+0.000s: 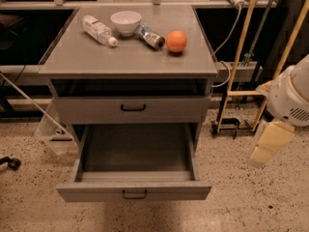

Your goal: Close middle drawer

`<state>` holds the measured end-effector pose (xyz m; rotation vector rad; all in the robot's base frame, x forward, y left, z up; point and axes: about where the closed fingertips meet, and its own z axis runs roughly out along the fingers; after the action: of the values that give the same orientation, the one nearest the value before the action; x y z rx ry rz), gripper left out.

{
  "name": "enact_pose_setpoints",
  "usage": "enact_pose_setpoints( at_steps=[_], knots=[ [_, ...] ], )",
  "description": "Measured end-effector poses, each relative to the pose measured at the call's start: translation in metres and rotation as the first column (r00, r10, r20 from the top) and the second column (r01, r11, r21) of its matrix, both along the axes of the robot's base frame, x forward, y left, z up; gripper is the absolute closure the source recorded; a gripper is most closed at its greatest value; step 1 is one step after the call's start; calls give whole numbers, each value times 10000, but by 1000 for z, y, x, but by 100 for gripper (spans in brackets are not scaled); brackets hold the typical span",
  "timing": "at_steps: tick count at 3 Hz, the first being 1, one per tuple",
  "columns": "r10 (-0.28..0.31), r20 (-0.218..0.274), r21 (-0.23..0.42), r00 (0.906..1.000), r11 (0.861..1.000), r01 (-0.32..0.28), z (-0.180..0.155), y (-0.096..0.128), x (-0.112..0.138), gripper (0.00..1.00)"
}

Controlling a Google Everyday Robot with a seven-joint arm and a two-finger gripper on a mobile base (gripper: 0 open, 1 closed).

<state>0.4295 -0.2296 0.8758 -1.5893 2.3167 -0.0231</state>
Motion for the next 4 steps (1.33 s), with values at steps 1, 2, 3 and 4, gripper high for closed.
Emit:
enact_pose_setpoints(
  at_steps=[1, 2, 3, 4],
  knots=[
    [1, 0, -1, 10000, 10000, -1, 0, 0, 0, 0],
    [222, -2, -204, 9998, 9995, -222, -14, 7, -2, 0],
    [771, -572, -316, 9954, 9964, -790, -81, 19, -7, 0],
    [1186, -1293, -724, 9845, 9890, -1287, -170, 32, -21, 0]
  ],
)
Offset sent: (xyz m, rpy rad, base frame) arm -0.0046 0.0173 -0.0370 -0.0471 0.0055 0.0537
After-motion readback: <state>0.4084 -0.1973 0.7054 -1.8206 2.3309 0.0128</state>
